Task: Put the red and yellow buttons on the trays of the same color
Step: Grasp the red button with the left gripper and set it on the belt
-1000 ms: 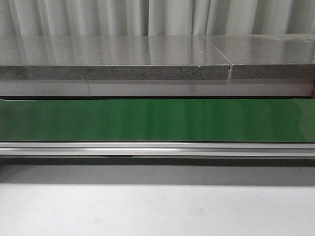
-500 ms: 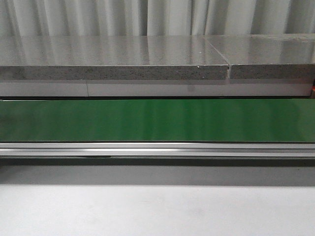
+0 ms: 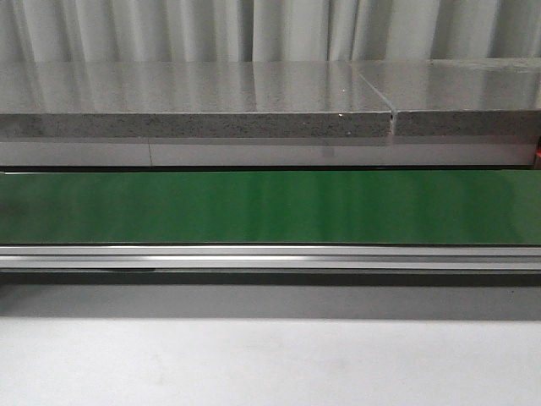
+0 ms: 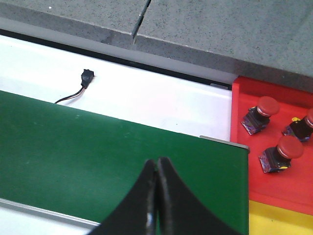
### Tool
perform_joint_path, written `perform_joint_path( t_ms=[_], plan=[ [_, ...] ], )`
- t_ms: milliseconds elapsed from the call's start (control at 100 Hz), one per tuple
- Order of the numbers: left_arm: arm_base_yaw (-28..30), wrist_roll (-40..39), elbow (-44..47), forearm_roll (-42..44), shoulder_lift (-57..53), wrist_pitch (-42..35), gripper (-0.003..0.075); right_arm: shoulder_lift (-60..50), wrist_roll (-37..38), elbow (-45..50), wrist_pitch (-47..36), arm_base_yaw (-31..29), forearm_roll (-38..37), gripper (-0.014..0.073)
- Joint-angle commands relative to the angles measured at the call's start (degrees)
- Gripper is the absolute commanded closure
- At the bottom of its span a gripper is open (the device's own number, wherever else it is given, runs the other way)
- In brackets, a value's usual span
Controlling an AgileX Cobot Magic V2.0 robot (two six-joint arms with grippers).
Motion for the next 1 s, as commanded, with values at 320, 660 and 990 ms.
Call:
perform_joint_path(
  t_ms=[320, 660, 990],
  plan=[
    [0.03, 2.67, -6.29, -2.51, -2.64, -2.21, 0.0111, -0.43, -0.18, -1.45, -3.50, -0.04, -0.02, 0.0662],
    [7.56, 2.67, -12.69, -2.10, -2.38, -3.93, 0.0111, -0.43, -0.18, -1.45, -3.50, -0.04, -0.02, 0.0662],
    [17.04, 3.56, -12.69, -0.77, 5.53, -3.24, 0.0111, -0.43, -0.18, -1.45, -3.50, -0.04, -0.02, 0.0662]
  ],
)
